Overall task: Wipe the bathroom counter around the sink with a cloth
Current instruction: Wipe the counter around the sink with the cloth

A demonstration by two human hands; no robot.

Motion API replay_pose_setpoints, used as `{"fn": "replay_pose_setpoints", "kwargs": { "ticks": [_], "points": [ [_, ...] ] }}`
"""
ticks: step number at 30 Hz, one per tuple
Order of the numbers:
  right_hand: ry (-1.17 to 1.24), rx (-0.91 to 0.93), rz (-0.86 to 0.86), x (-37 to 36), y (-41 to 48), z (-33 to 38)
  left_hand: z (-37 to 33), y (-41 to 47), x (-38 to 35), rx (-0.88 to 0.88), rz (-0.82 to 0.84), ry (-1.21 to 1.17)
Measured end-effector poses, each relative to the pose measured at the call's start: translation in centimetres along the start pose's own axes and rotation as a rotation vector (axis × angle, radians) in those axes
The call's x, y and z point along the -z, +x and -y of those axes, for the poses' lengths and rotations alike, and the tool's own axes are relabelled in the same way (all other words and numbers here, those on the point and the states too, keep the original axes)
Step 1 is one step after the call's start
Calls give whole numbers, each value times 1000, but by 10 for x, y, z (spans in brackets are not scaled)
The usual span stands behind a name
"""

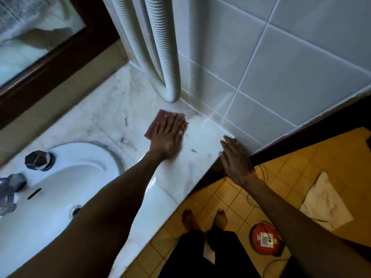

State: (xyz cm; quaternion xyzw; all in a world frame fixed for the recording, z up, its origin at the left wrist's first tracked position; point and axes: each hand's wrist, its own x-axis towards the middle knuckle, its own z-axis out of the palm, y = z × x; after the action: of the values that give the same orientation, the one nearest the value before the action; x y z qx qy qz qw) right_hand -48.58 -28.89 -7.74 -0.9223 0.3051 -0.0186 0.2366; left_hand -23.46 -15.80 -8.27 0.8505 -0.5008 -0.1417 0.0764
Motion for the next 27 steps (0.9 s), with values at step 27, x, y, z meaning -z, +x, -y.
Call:
{"fn": "replay_pose_setpoints", "kwargs": {
  "ticks": [27],
  "points": [
    [-115,445,146,-59,173,117,23,-106,-17,423,-97,-131]
  ]
}}
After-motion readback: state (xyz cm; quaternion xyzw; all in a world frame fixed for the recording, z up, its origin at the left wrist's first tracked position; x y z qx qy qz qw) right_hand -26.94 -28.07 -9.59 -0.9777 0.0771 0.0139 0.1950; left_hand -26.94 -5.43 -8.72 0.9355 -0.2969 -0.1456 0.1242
